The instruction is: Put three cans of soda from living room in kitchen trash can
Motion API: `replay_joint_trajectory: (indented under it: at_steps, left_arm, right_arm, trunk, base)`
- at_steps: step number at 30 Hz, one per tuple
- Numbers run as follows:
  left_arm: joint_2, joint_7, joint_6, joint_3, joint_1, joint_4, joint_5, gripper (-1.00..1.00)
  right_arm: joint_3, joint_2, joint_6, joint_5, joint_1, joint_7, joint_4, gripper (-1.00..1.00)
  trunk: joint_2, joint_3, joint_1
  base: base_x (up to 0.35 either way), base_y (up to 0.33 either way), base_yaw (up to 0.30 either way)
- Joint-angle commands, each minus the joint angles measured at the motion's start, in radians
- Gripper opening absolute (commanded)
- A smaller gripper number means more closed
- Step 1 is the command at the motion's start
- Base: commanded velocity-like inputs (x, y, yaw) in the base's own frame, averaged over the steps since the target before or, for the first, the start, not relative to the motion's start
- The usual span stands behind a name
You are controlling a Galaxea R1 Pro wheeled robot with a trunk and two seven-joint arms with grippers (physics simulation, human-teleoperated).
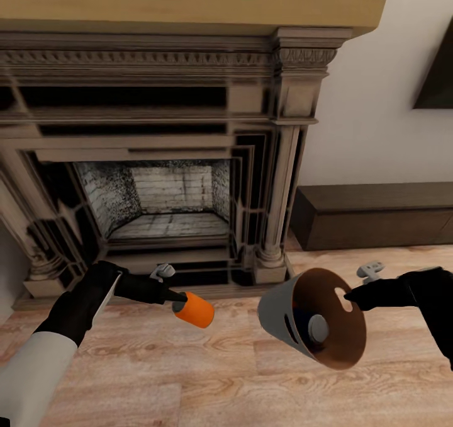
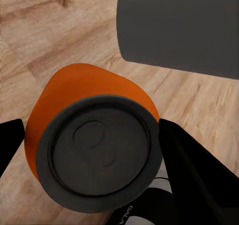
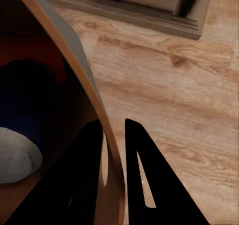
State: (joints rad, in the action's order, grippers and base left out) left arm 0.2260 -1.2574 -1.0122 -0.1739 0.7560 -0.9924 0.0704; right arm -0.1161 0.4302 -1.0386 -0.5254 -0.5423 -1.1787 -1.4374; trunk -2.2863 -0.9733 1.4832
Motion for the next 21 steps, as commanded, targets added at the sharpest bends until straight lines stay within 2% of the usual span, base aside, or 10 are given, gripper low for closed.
replay_joint_trajectory:
  at_steps: [1,7,9,10,19,21]
  left_arm:
    - [0.000,-0.001,0.003,0.000,0.000,0.000,0.001,-1.00]
    - [0.001,0.001,0.004,-0.001,0.000,0.001,0.004,-1.00]
    - [0.000,0.002,0.003,-0.001,0.000,0.001,0.024,-1.00]
    - [0.000,0.001,0.003,-0.002,0.000,0.002,0.053,-1.00]
    - [-0.003,0.003,0.004,-0.004,0.000,0.002,0.056,-1.00]
    - [-0.003,0.003,0.004,-0.004,0.000,0.002,0.056,-1.00]
  right_arm:
    - [0.006,-0.001,-0.009,0.013,-0.002,-0.004,0.009,-1.00]
    - [0.015,-0.005,-0.009,0.014,-0.005,-0.012,0.026,-1.00]
    - [0.015,-0.005,-0.009,0.015,-0.004,-0.013,0.028,-1.00]
    - [0.018,-0.007,-0.009,0.017,-0.003,-0.017,0.029,-1.00]
    - [0.029,-0.006,-0.009,0.016,0.000,-0.019,0.029,-1.00]
    - [0.042,-0.006,-0.009,0.015,0.000,-0.019,0.029,-1.00]
  trunk:
    - [0.000,0.000,0.000]
    - [0.000,0.000,0.000]
    - [0.000,0.001,0.000]
    - [0.000,0.001,0.000]
    - [0.000,0.001,0.000]
    - [0.000,0.001,0.000]
  base:
    - [0.000,0.000,0.000]
    - [0.000,0.000,0.000]
    - [0.000,0.000,0.000]
    - [0.000,0.000,0.000]
    - [0.000,0.000,0.000]
    - [0.000,0.000,0.000]
